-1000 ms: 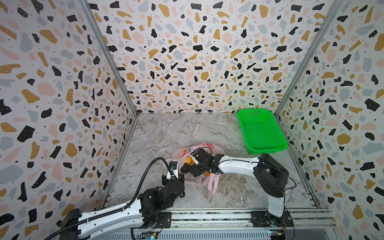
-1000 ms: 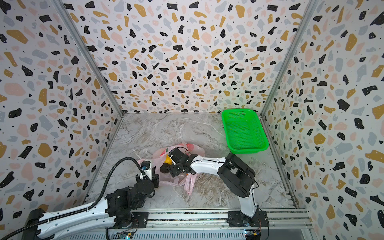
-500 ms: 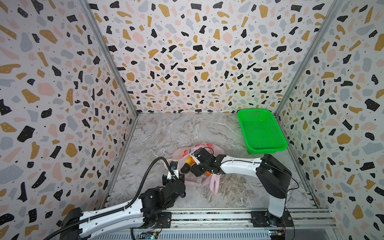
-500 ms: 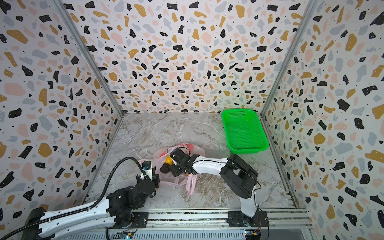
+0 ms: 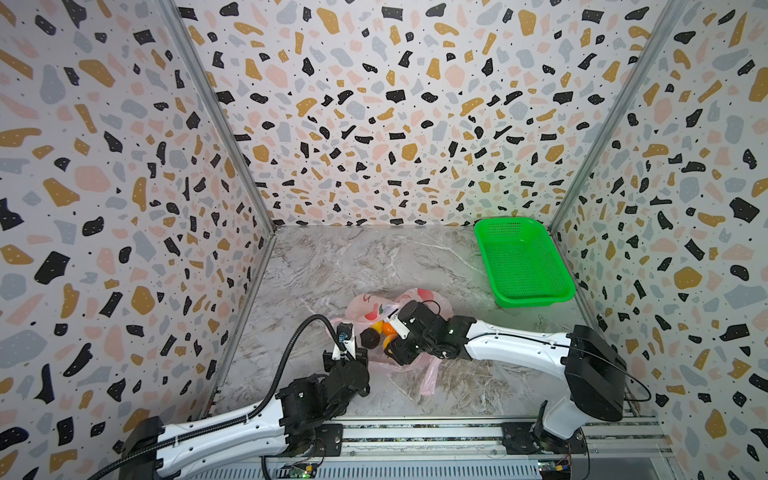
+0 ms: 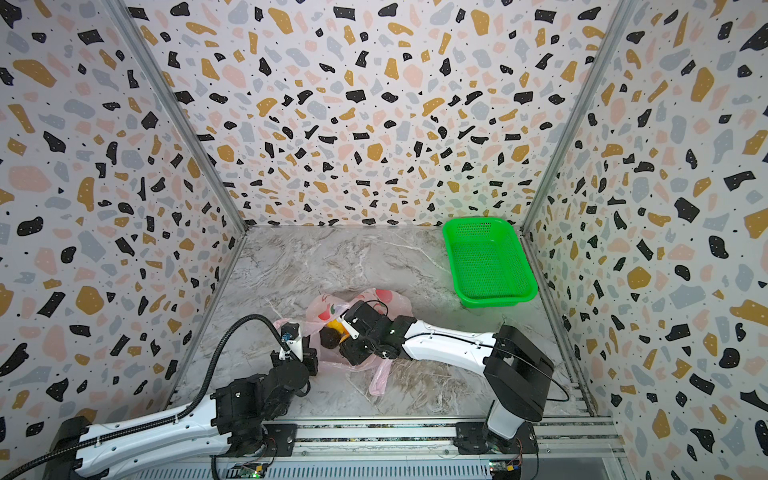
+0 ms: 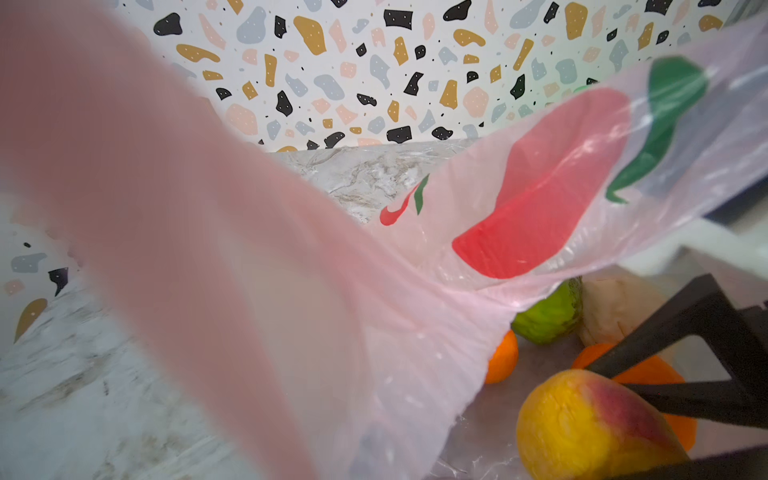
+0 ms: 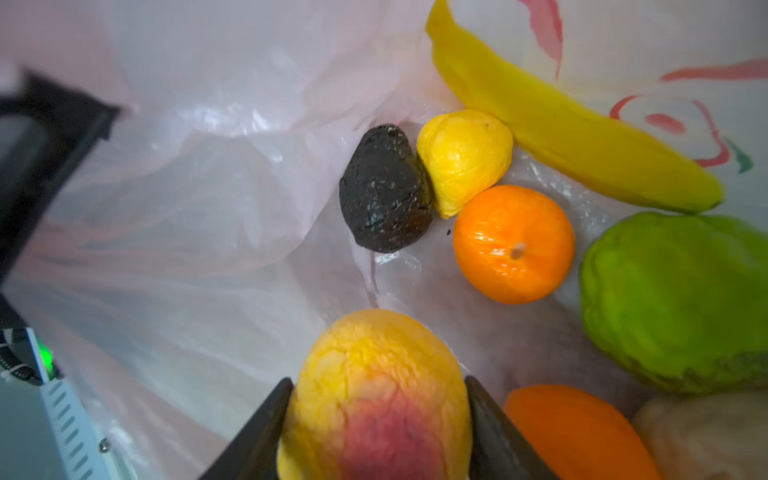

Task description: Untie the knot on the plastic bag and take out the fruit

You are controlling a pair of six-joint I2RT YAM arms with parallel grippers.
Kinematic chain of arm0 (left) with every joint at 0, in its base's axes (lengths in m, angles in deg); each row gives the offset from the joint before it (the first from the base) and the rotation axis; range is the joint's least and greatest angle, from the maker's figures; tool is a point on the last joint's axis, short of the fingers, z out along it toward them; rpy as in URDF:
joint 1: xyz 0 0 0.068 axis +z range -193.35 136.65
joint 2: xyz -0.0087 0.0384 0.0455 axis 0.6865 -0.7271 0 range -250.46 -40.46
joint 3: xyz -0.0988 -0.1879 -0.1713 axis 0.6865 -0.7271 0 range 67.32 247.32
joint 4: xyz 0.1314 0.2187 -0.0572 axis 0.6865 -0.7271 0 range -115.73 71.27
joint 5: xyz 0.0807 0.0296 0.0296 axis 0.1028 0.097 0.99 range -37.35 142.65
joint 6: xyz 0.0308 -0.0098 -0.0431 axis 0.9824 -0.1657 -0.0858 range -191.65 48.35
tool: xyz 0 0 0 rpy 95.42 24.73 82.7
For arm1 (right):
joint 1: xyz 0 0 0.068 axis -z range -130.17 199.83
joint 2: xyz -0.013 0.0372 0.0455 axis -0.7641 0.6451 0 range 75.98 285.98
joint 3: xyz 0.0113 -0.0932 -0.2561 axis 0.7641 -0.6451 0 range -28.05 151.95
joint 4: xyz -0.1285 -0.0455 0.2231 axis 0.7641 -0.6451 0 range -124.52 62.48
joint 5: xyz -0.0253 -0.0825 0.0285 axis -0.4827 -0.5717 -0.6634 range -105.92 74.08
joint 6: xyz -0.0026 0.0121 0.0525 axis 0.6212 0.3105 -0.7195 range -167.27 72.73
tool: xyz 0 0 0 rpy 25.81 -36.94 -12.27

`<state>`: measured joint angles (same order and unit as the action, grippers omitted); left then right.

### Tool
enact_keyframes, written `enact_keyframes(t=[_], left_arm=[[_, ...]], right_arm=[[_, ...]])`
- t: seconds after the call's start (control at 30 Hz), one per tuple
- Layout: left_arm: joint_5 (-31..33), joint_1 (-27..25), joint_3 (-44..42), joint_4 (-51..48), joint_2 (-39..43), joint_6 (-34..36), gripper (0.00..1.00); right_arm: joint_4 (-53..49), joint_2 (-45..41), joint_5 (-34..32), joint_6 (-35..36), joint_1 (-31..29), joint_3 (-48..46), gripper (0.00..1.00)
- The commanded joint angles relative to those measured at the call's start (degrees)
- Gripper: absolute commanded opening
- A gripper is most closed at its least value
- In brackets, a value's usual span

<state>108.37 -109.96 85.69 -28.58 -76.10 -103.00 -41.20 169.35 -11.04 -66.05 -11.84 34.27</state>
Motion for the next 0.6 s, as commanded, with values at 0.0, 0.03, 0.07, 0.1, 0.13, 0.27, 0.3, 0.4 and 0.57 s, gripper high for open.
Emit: enact_keyframes(t=[0.0,0.03,0.07,0.1,0.13,0.27,0.3,0.4,0.57], left_arm=[[2.97,-0.28,0.02,0.45,1.50,-0.23,0.00],[3.20,-0.28,0.28,0.33,1.94,-0.03,0.00],[3.45,-0.28,0.45,0.20,2.35,0.02,0.00],[3.47,-0.28,0.50,0.54,2.80,0.47,0.00],[3.50,-0.28,0.53,0.70,3.19,0.93,0.00],[3.31,-0.28,0.70,0.75,2.99,1.47,0.00],[3.12,-0.28,0.79,0.71,2.83,1.51,0.00],[2.47,-0.28,0.40,0.59,2.16,1.41,0.00],[1.85,-0.28,-0.29,0.35,1.87,0.26,0.00]], right_arm=[[-3.49,-1.38,0.87,0.25,-0.34,-1.97,0.61],[-3.51,-1.29,1.17,0.05,-0.39,-2.48,0.61],[-3.53,-0.97,1.44,-0.11,-0.34,-2.80,0.61],[-4.08,-0.46,1.69,-0.04,-0.38,-2.81,0.61],[-4.06,-0.29,1.75,-0.01,-0.58,-2.82,0.61],[-3.92,-0.88,1.51,0.60,-1.58,-2.17,0.61],[-4.18,-0.99,1.59,1.06,-1.85,-1.71,0.61],[-4.90,-3.00,0.35,1.49,-2.79,-0.74,0.61],[-6.18,-8.77,-0.79,1.27,-2.95,0.13,0.61]])
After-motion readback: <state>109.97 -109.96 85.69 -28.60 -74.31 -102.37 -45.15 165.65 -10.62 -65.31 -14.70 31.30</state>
